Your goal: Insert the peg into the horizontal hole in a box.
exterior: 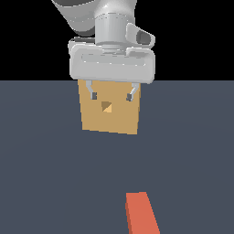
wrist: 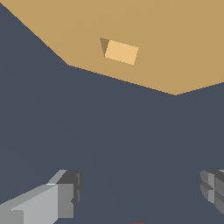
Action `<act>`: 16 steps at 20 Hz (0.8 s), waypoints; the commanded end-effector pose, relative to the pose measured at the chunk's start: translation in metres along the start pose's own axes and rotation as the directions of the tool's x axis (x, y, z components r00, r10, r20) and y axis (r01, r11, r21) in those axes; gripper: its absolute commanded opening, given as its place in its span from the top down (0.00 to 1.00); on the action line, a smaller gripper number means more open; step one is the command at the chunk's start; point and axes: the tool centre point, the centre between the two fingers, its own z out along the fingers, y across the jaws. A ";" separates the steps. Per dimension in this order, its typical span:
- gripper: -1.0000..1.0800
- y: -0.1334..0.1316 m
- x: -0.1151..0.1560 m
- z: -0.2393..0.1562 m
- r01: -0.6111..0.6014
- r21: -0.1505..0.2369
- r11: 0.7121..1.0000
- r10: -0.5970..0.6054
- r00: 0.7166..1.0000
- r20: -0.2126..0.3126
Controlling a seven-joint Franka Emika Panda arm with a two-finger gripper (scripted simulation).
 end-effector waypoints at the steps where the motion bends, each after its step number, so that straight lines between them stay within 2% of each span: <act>1: 0.04 0.000 0.000 0.000 0.000 0.000 1.000 0.000 1.000 0.000; 8: 0.04 0.001 -0.019 0.005 0.000 -0.003 1.000 0.000 1.000 0.000; 12: 0.04 0.003 -0.047 0.013 0.000 -0.008 1.000 0.000 1.000 0.000; 16: 0.04 0.005 -0.086 0.023 0.001 -0.014 1.000 -0.001 1.000 0.000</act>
